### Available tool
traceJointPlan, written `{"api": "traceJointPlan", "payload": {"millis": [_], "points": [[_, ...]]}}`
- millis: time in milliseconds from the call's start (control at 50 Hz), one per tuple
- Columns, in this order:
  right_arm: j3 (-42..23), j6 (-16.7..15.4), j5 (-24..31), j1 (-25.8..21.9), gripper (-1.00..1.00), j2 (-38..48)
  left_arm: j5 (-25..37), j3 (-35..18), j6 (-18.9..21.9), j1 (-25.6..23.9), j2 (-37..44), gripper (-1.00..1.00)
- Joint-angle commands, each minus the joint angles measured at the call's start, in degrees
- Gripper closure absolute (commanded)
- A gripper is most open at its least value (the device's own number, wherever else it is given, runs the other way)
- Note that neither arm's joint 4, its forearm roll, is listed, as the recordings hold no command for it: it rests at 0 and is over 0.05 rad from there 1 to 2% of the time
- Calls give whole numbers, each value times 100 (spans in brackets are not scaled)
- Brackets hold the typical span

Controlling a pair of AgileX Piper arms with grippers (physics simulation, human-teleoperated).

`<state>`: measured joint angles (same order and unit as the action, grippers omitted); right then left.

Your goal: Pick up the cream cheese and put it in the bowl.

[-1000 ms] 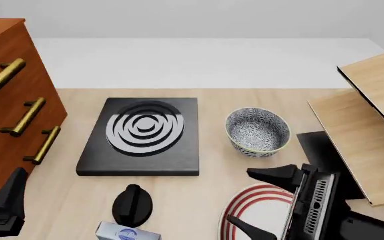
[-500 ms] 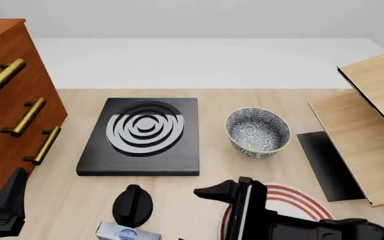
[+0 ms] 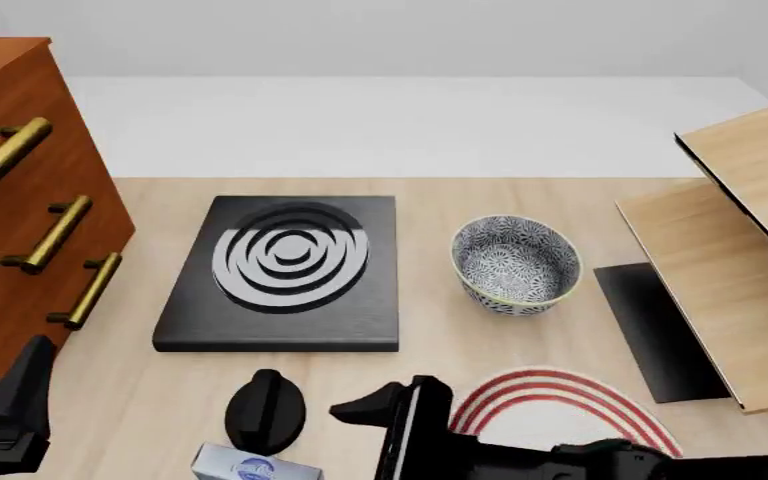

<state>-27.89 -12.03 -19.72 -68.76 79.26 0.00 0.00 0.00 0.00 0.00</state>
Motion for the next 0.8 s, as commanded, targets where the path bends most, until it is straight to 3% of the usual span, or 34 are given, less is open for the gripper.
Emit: {"api": "traceJointPlan", "payload": {"millis": [20, 800], "points": [[-132, 213, -276, -44, -100, 544, 0, 0, 0, 0, 0, -100], [-584, 666, -1084, 67, -100, 2347, 0, 0, 0, 0, 0, -100]]}}
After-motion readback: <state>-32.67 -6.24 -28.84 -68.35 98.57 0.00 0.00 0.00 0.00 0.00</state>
